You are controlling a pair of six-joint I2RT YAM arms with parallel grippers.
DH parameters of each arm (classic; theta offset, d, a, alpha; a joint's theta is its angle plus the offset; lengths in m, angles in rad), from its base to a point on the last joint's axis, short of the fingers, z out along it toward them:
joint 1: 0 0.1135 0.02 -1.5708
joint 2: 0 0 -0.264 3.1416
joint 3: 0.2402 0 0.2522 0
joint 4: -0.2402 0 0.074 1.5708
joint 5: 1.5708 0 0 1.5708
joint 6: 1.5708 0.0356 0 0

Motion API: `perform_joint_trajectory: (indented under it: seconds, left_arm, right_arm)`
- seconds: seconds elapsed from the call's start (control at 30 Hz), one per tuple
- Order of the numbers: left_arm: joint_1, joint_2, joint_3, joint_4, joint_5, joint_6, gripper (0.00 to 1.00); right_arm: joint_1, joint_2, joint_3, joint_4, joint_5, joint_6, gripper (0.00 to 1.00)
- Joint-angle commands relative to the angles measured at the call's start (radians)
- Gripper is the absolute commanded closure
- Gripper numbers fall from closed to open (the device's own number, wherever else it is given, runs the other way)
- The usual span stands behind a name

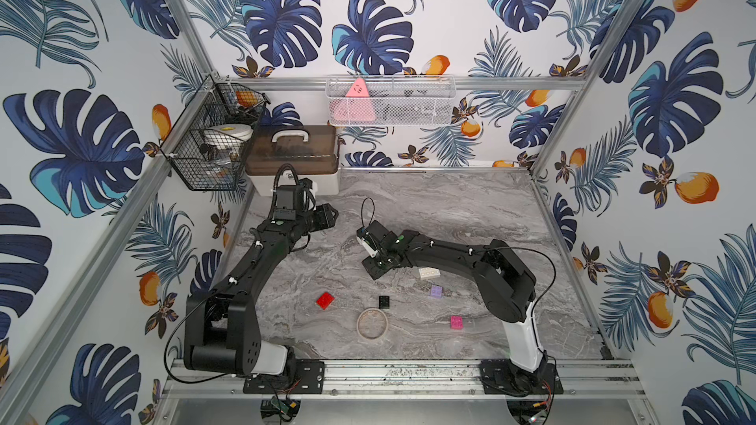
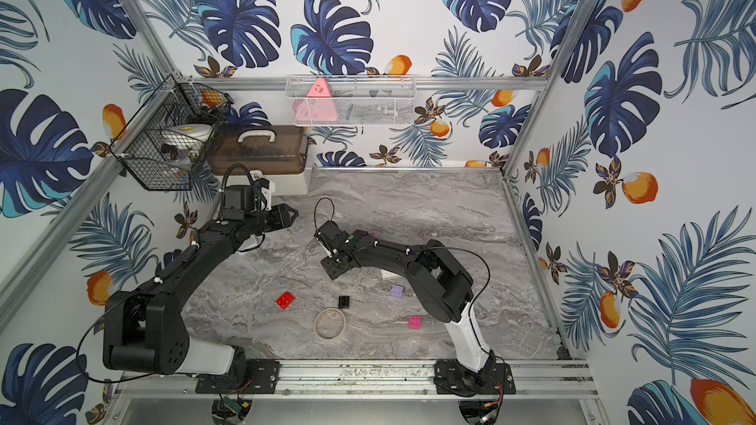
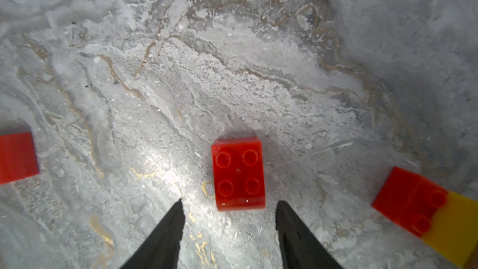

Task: Assemble the number 1 with lego
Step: Place the lego brick at the center of the board.

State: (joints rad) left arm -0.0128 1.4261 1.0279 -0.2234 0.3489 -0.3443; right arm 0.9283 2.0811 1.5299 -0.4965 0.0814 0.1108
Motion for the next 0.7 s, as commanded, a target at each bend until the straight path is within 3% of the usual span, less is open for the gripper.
perform_joint_trajectory:
  seconds: [0.0, 0.67]
  left_arm:
    - [0.001, -0.007, -0.001, 0.019, 0.025, 0.019, 0.45]
    - [0.002, 0.009, 0.003, 0.024, 0.055, 0.028, 0.47]
  right_arm:
    - [-0.003, 0.029, 0.036, -0.058, 0.011, -0.025, 0.44]
    - [-0.042, 0.109, 0.133, -0.058, -0.066, -0.097, 0.64]
